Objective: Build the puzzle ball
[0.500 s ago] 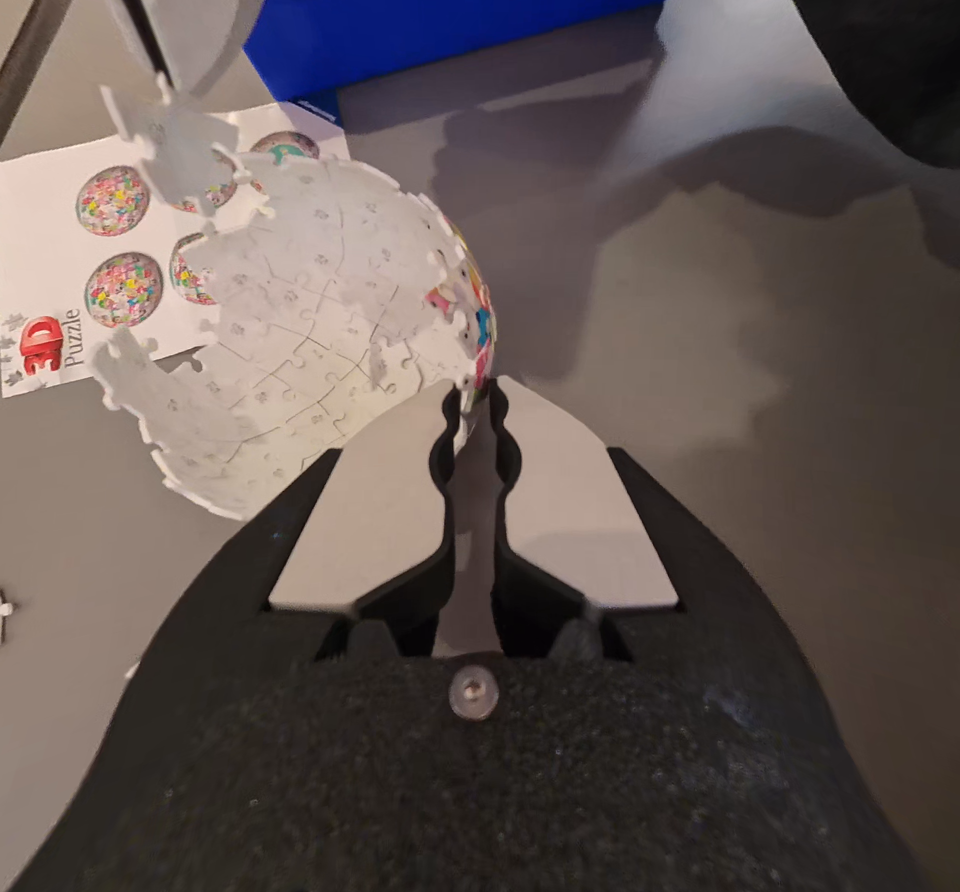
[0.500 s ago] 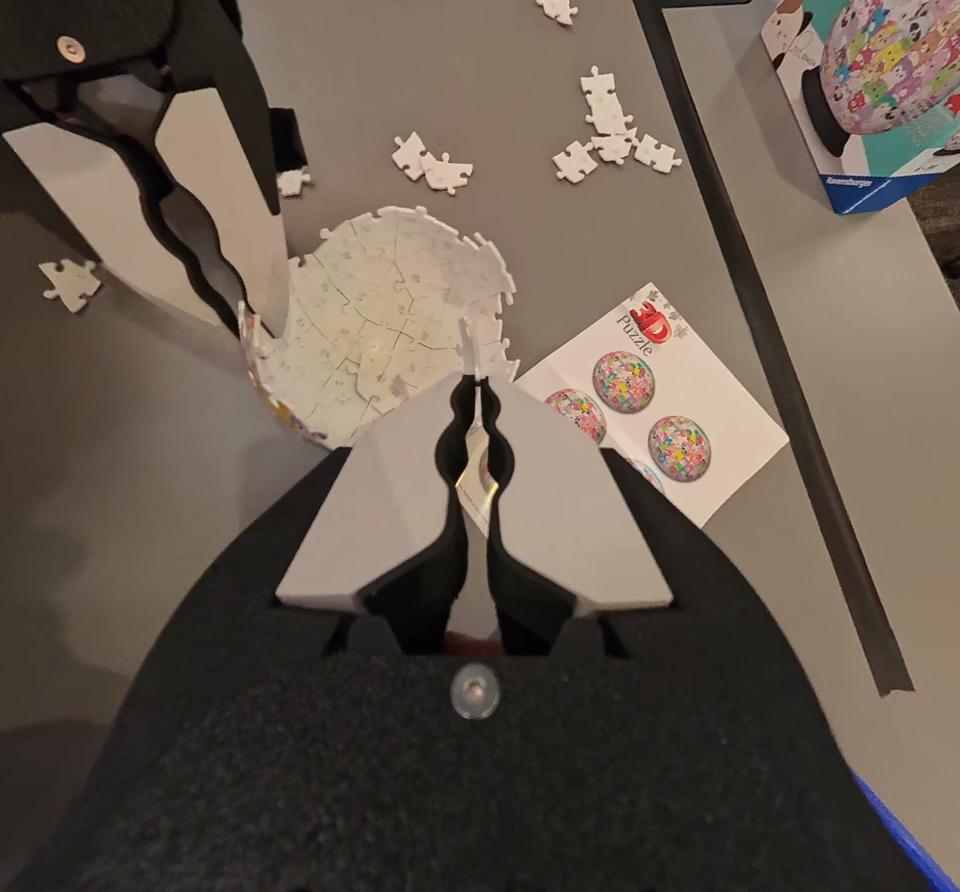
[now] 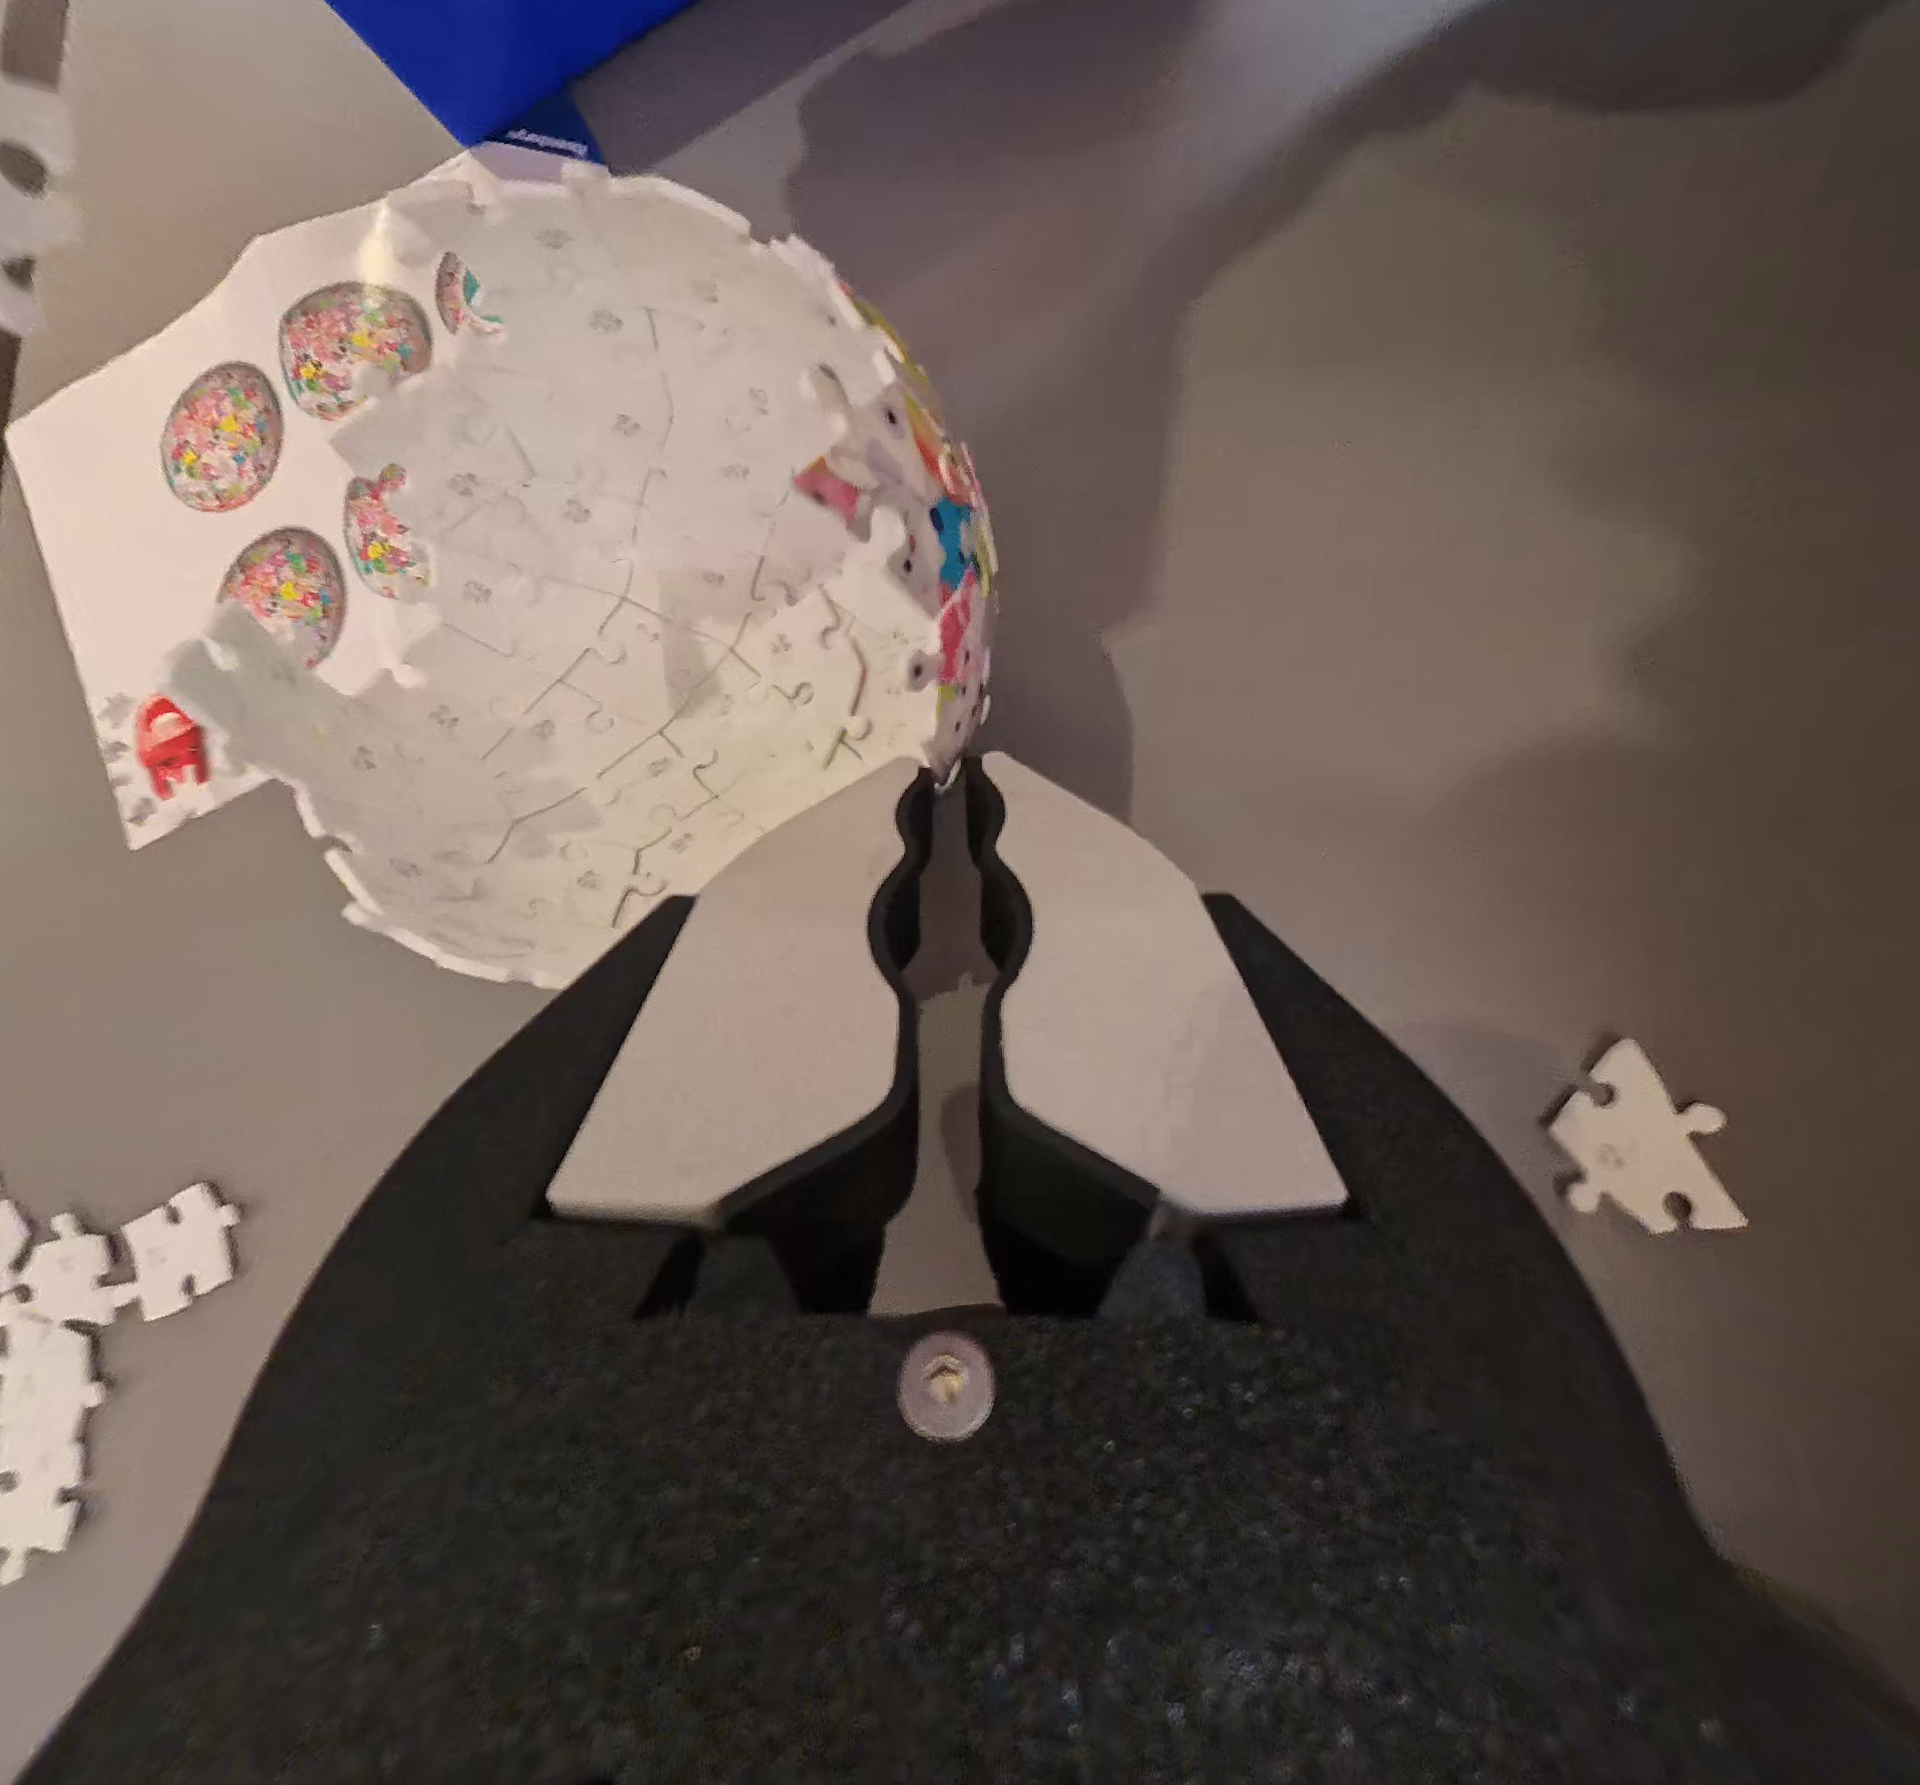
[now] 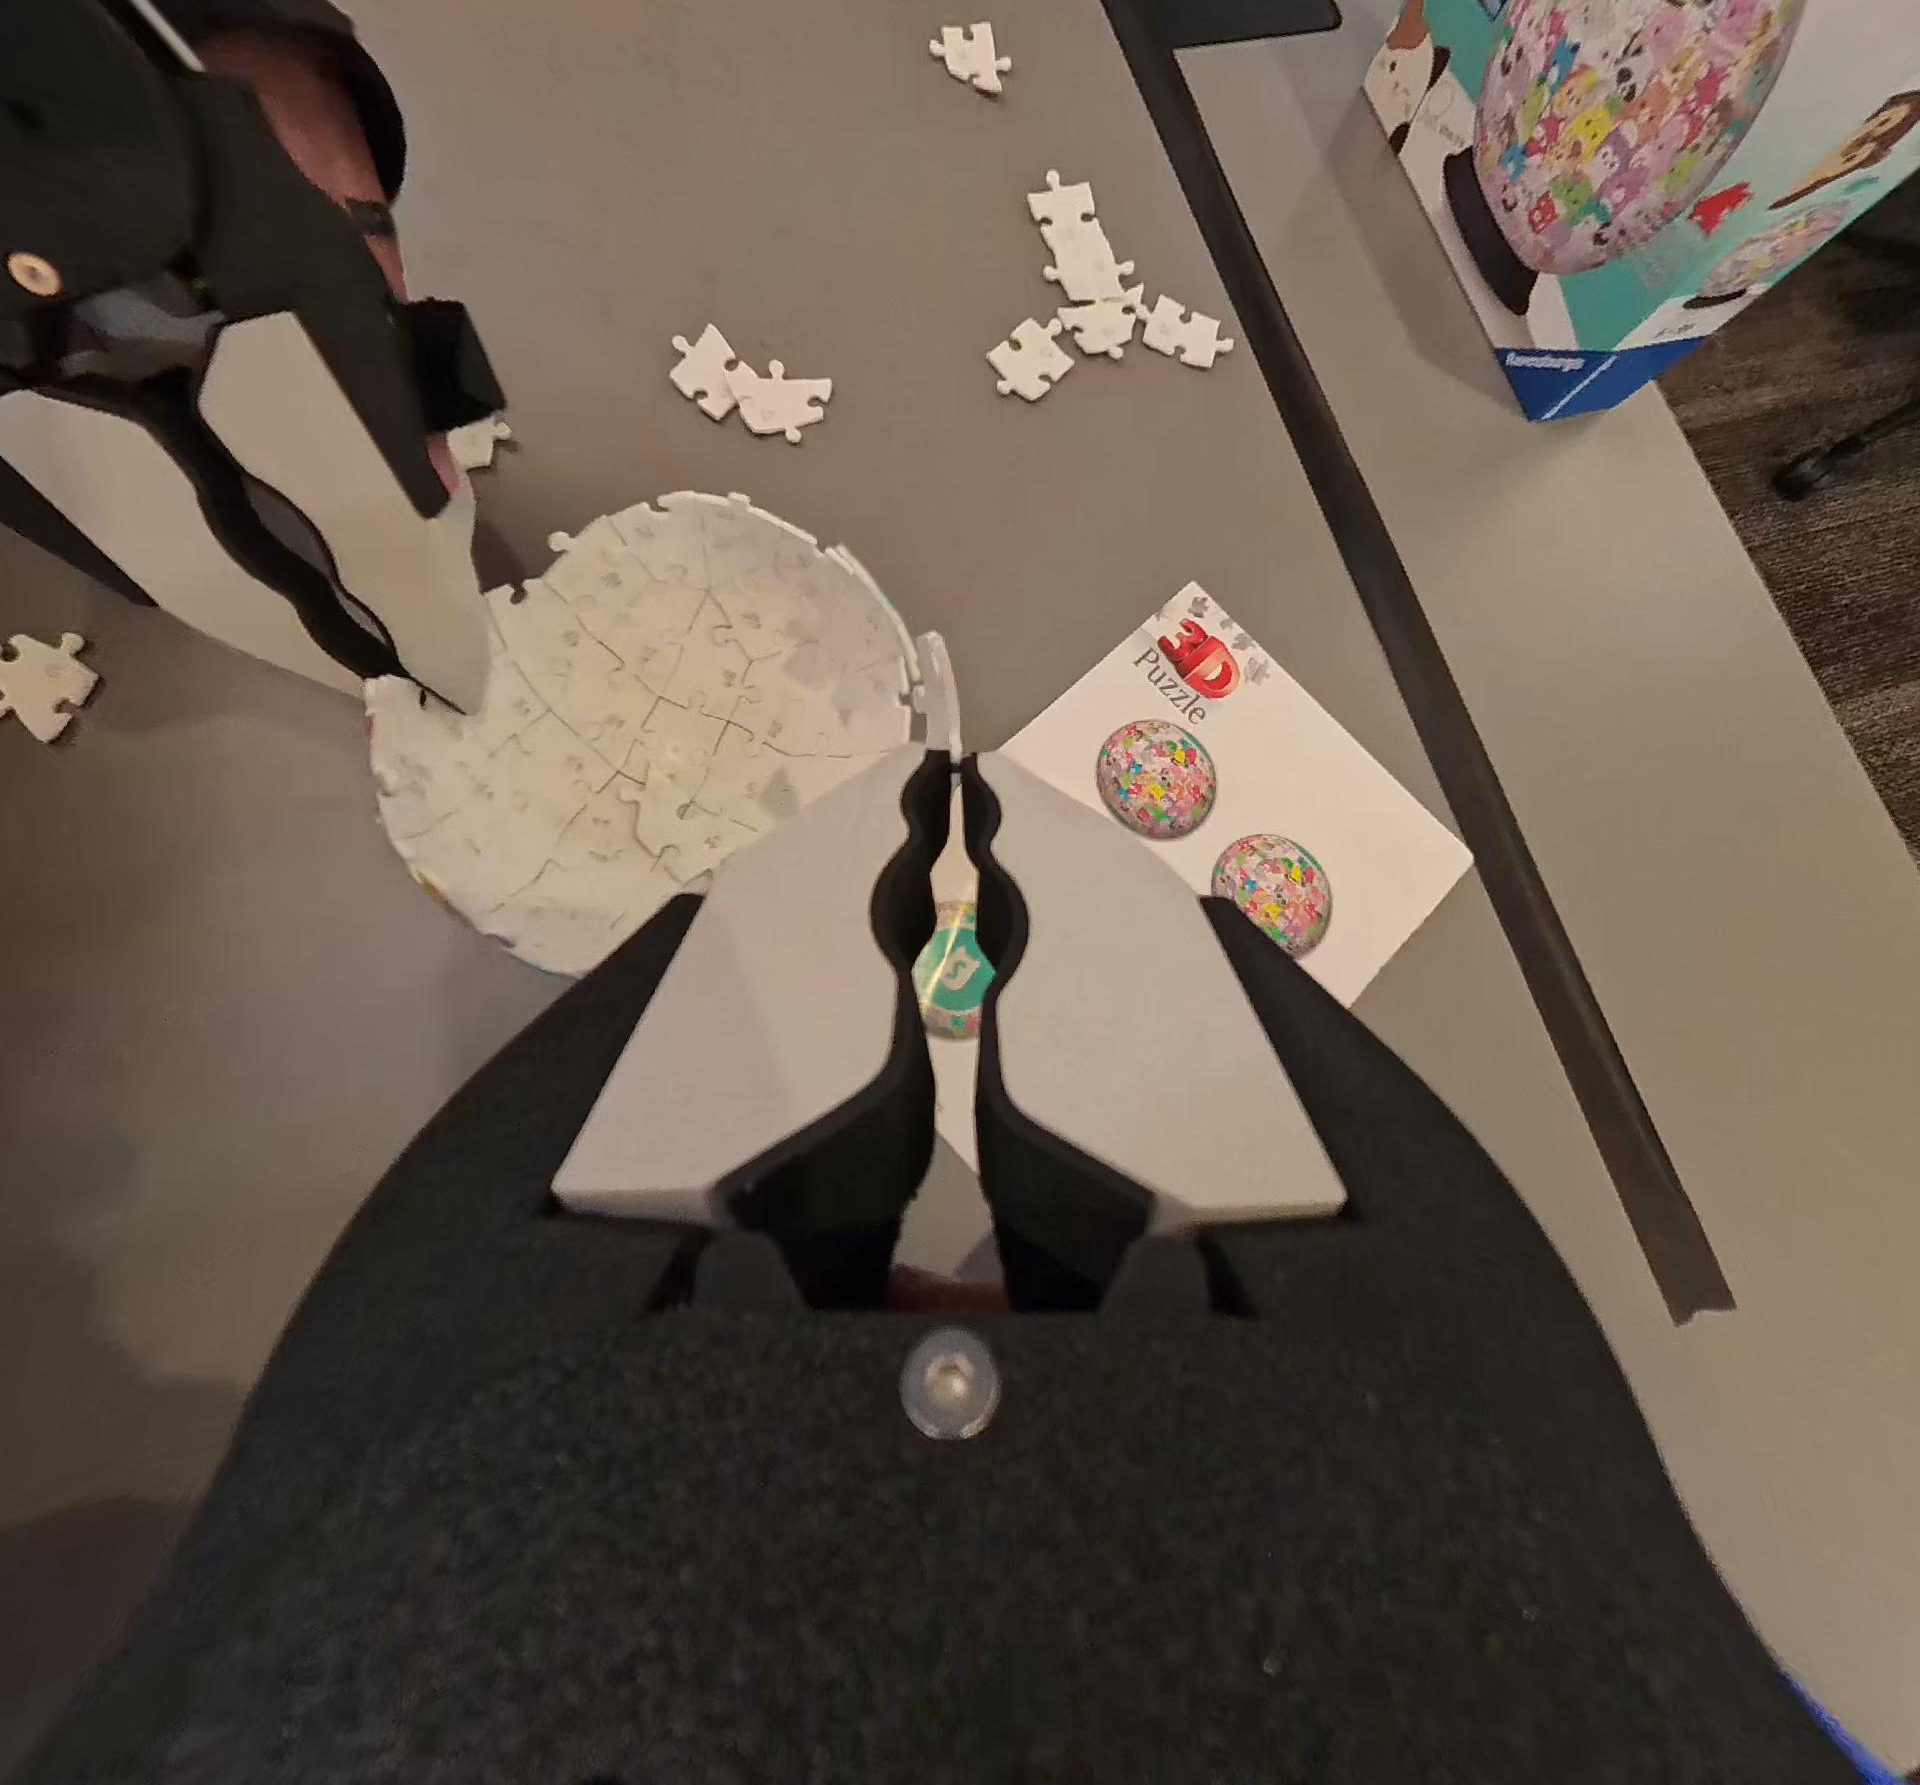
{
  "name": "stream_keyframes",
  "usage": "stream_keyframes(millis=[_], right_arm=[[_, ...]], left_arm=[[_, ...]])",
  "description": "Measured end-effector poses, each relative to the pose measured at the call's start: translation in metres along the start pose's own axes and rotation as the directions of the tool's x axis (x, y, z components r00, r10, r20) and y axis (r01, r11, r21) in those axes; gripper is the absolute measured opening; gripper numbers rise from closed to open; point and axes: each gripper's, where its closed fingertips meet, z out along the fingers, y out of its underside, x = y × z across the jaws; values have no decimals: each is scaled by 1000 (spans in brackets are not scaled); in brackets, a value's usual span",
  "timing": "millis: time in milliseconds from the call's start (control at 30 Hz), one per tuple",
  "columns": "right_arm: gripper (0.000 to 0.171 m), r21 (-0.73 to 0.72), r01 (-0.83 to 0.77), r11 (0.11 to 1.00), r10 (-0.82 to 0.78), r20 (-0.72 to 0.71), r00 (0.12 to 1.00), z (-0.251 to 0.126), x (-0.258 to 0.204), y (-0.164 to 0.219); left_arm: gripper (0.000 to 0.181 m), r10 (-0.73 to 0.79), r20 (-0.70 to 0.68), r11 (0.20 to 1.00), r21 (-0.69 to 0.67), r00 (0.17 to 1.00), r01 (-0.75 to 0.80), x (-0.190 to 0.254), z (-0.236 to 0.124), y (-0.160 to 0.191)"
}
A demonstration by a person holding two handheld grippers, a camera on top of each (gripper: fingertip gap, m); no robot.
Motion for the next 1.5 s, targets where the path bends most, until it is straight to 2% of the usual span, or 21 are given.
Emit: stream_keyframes(millis=[167, 400, 433, 500, 600, 733, 867, 1033, 1233, 1500], right_arm=[[1, -40, 21, 999, -21, 1, 1000, 14, 2, 0], [1, -98, 63, 993, -66, -21, 998, 22, -4, 8], [1, -107, 79, 991, -82, -24, 996, 23, -6, 9], [1, -117, 106, 987, -111, -33, 993, 24, -8, 8], [2, -132, 129, 983, -135, -35, 990, 26, -13, 9], [1, -135, 142, 981, -147, -27, 989, 29, -20, 6], [2, -84, 129, 988, -130, -4, 991, 26, -33, -4], [2, 43, 154, 987, -155, 29, 987, 17, -55, -26], [2, -70, 217, 974, -218, -6, 976, 12, -54, -12], [2, -95, 264, 960, -266, -10, 964, 10, -58, -20]], left_arm=[[6, 116, 50, 992, -52, 992, -113, -4, -1, 13], [6, 118, 48, 993, -36, 992, -116, -4, -1, 14], [10, 104, 49, 994, -27, 993, -103, -4, -2, 13], [31, 54, 54, 998, 11, 997, -55, -4, -6, 9], [39, -41, 18, 989, 140, 999, 38, -1, -25, -5], [38, -209, 16, 924, 332, 978, 192, -30, -60, -31], [32, -273, 158, 928, 304, 949, 216, -77, -63, -32], [25, -191, 174, 956, 255, 966, 143, -84, -42, -42], [23, -125, 204, 965, 251, 971, 71, -79, -42, -53], [8, -55, 216, 981, 195, 975, 12, -78, -42, -59]])
